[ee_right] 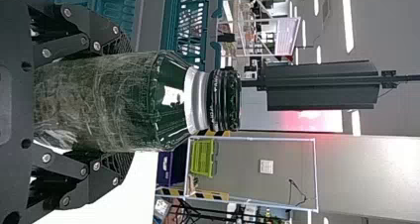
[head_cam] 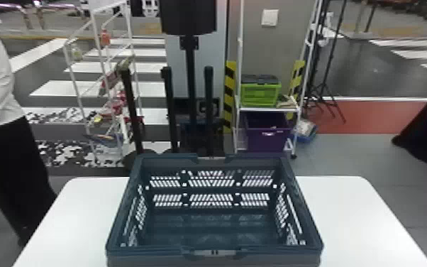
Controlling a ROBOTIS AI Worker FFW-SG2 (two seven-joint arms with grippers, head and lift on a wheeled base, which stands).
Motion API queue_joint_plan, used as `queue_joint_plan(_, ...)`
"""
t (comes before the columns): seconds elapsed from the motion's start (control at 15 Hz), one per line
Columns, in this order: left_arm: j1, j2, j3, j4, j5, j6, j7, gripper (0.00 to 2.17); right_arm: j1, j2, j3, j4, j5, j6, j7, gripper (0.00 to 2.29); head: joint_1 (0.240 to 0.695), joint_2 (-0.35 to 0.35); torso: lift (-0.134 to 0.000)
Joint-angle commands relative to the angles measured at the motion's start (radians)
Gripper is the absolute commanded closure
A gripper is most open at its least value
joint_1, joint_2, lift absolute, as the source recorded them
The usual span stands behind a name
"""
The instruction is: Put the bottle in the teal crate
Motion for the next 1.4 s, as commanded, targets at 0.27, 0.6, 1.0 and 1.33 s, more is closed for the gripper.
queue_joint_plan(0.27,-0.009,0.0,0.0,0.006,0.0,0.0,0.0,0.14,-0.005,0.001,-0.001,0.004,0.0,0.008,-0.001,1.89,0.499,0.0,0.0)
queue_joint_plan(0.6,-0.009,0.0,0.0,0.009,0.0,0.0,0.0,0.14,-0.008,0.001,-0.001,0.007,0.0,0.008,-0.001,1.89,0.499,0.0,0.0)
queue_joint_plan(1.0,-0.007,0.0,-0.002,0.008,0.0,0.0,-0.003,0.14,-0.03,0.001,-0.002,-0.036,0.015,0.039,-0.003,1.89,0.499,0.0,0.0)
queue_joint_plan(1.33,0.008,0.002,0.0,0.006,-0.001,-0.012,-0.005,0.14,-0.169,0.001,0.004,-0.168,0.101,0.318,0.0,1.89,0.499,0.0,0.0)
